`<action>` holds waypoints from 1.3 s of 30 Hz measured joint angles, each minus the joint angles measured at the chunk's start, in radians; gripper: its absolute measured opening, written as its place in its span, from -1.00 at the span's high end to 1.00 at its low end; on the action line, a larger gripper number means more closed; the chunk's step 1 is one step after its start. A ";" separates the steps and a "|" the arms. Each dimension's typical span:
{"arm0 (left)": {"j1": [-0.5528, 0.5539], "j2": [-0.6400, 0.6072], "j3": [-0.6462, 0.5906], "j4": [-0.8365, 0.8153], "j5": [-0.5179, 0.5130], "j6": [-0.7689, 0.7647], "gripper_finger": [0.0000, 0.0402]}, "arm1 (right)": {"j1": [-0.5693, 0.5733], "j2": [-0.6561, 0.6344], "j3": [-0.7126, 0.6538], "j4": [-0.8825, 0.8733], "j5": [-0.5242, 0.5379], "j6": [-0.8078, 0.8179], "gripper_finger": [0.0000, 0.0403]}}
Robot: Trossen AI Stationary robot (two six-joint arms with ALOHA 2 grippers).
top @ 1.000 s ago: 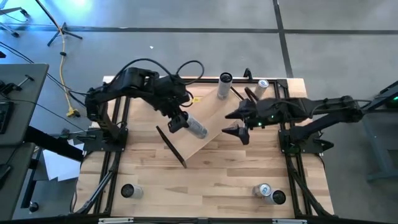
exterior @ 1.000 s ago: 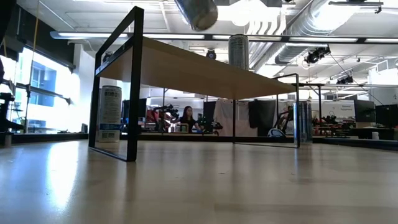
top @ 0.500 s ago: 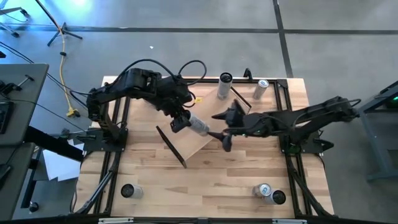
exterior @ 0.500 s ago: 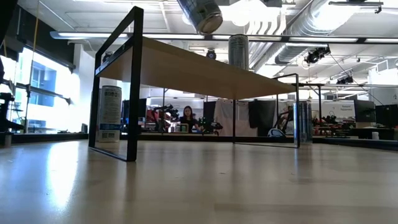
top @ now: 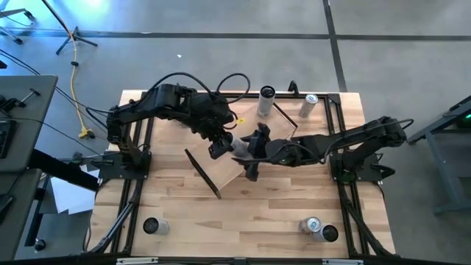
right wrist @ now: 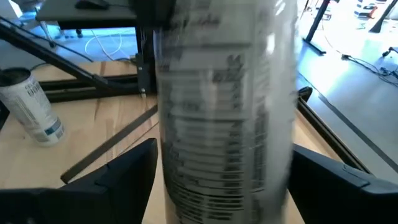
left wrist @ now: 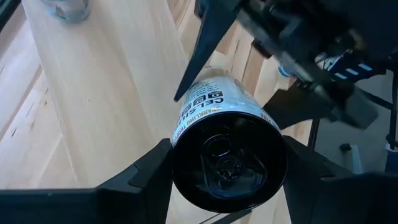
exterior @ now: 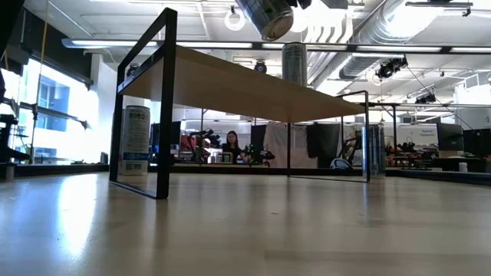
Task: Place canned beverage on shelf
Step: Put the white-yellow soda can on the shelf and align it with the other white-yellow soda can
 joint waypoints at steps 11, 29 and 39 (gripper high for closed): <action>-0.013 0.000 0.000 0.002 0.000 0.000 0.02 | 0.000 0.003 0.000 0.038 0.018 0.045 -0.27; -0.019 0.000 0.001 -0.007 0.009 0.000 -0.24 | 0.001 0.003 0.000 0.040 -0.012 0.047 -0.18; -0.017 -0.006 0.007 -0.064 0.031 0.031 -0.25 | 0.001 0.003 -0.002 0.029 -0.018 0.045 -0.18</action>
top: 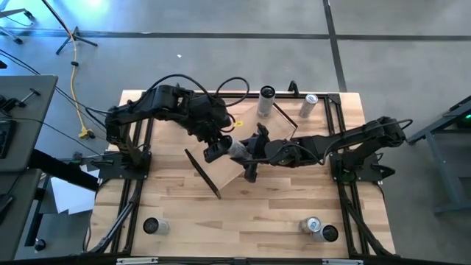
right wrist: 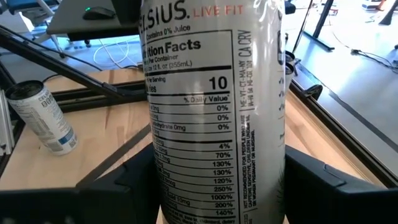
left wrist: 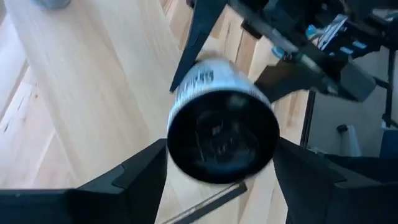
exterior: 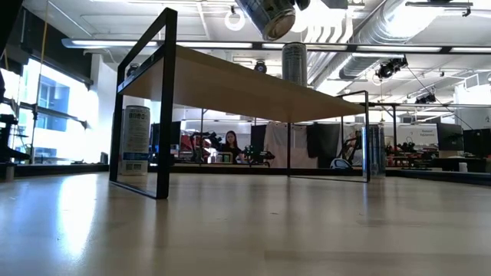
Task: Place canned beverage on shelf
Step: Put the white-yellow soda can on the shelf and align it with the other white-yellow soda can
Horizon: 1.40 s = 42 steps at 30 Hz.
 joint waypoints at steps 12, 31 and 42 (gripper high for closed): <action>-0.019 -0.056 0.005 -0.041 -0.048 0.046 -0.25 | 0.000 -0.037 0.000 -0.066 0.000 0.000 -0.18; -0.227 -0.317 -0.424 0.322 -0.578 0.025 -0.25 | 0.090 -0.256 0.000 -0.552 0.041 0.193 -0.18; -0.282 -0.588 -1.197 1.158 -0.429 -0.094 -0.25 | 0.223 -0.274 0.000 -0.717 0.209 0.423 -0.19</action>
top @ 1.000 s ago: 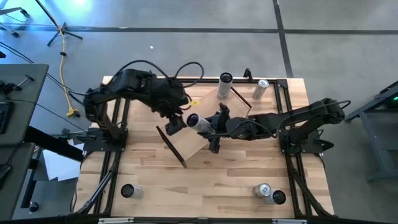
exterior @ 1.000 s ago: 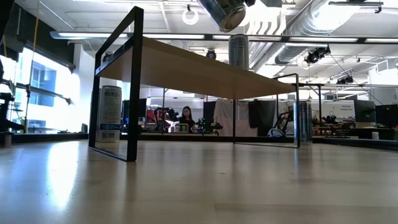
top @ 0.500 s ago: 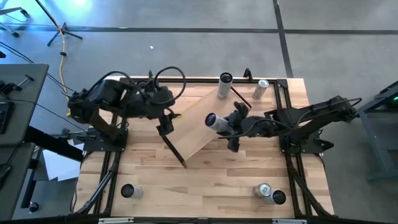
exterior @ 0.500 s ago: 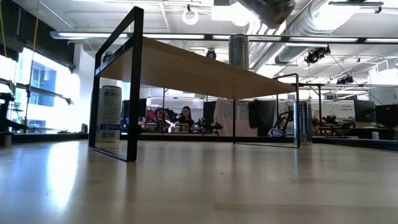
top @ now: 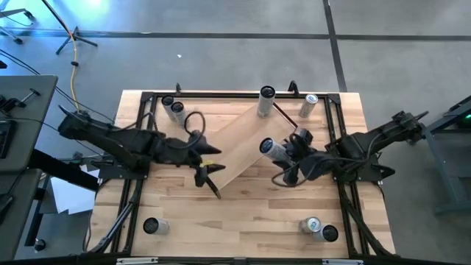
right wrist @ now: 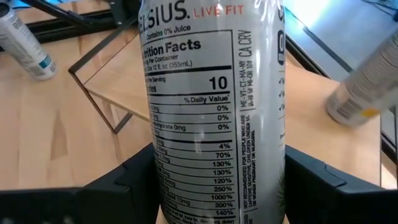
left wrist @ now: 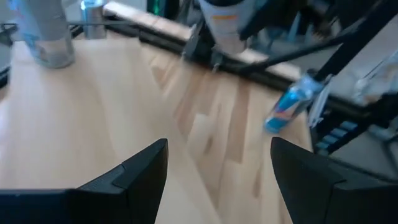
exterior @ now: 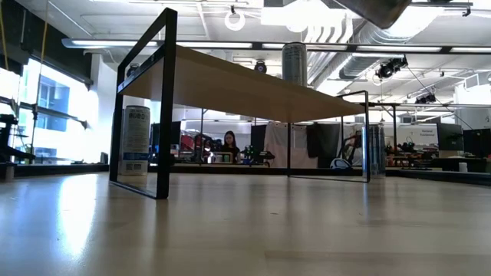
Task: Place canned beverage on shelf
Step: Put the white-yellow soda can on the shelf and align it with the other white-yellow soda can
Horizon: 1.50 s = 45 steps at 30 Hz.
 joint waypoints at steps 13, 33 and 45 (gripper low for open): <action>-0.002 -0.110 -0.030 0.014 0.011 -0.005 -0.25 | -0.005 0.017 0.000 0.189 0.108 0.076 -0.20; 0.007 -0.113 -0.031 0.118 -0.053 0.098 -0.25 | -0.146 -0.015 0.000 0.238 -0.057 -0.034 -0.20; 0.023 -0.113 -0.031 0.197 -0.135 0.042 -0.25 | -0.042 -0.303 -0.173 0.064 -0.086 0.012 -0.20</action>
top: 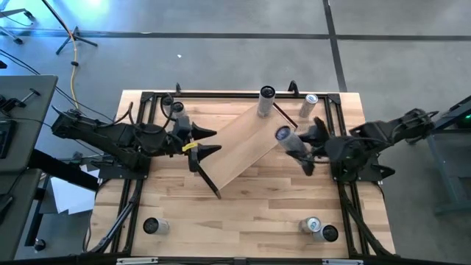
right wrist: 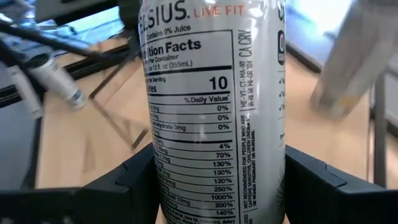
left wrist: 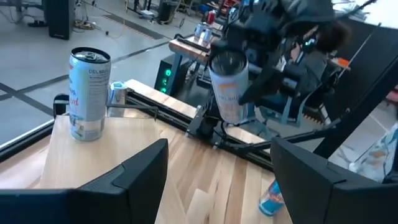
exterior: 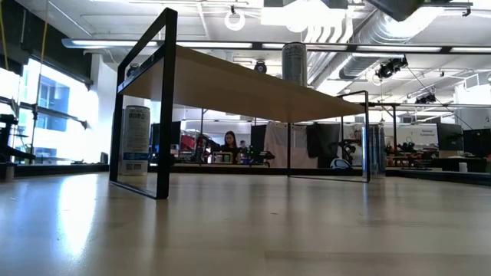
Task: Place canned beverage on shelf
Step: Put the white-yellow soda can on the shelf and align it with the other white-yellow soda can
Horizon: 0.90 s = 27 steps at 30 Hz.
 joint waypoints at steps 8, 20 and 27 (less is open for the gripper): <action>0.004 -0.001 -0.053 0.180 -0.017 0.038 -0.25 | 0.032 -0.227 -0.282 0.481 0.016 -0.068 -0.20; 0.062 0.000 -0.353 0.726 0.090 0.073 -0.25 | -0.023 -0.094 -0.414 0.999 0.022 -0.232 -0.20; 0.061 -0.001 -0.353 0.713 0.086 0.190 -0.25 | -0.054 -0.052 -0.414 1.012 0.069 -0.227 -0.20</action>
